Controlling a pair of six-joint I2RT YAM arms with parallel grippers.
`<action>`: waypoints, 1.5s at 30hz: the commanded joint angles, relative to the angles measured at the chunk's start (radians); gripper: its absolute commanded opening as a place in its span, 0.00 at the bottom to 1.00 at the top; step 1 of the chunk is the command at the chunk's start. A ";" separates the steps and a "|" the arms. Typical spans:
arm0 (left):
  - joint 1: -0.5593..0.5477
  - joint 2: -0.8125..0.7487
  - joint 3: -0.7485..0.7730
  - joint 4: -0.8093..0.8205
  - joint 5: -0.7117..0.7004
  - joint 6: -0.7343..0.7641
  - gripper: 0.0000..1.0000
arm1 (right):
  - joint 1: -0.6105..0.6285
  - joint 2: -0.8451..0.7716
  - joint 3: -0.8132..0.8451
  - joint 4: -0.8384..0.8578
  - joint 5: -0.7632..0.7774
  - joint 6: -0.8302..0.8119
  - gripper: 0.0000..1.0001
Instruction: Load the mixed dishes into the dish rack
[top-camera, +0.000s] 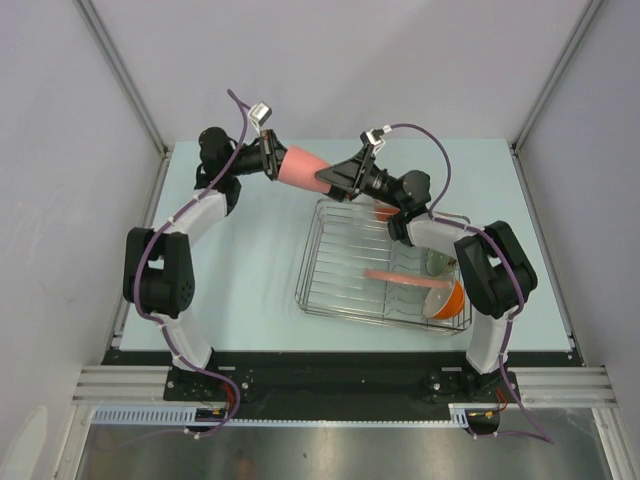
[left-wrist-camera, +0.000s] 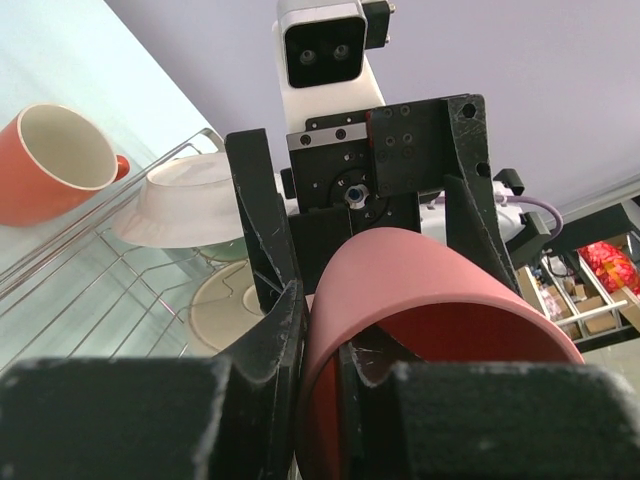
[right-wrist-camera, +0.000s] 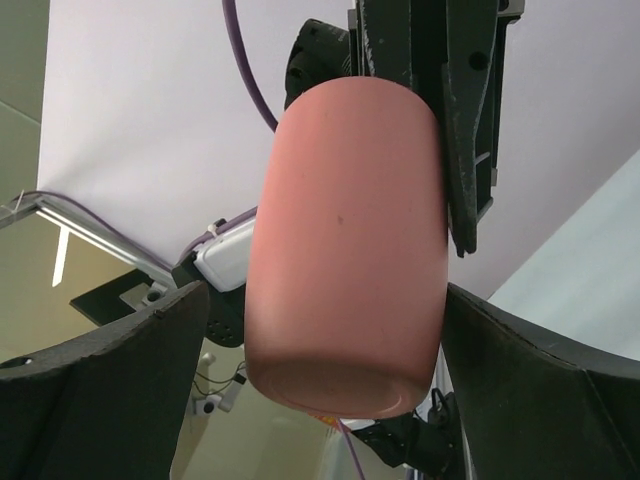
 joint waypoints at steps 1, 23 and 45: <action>-0.026 -0.017 -0.016 -0.014 -0.013 0.064 0.00 | 0.006 -0.005 0.063 -0.004 0.029 -0.046 1.00; 0.032 0.002 0.083 -0.334 -0.014 0.352 0.66 | -0.021 -0.038 0.112 -0.246 -0.051 -0.203 0.00; 0.221 -0.002 0.037 -0.928 -0.145 0.969 0.78 | 0.229 0.121 0.837 -2.207 0.842 -1.425 0.00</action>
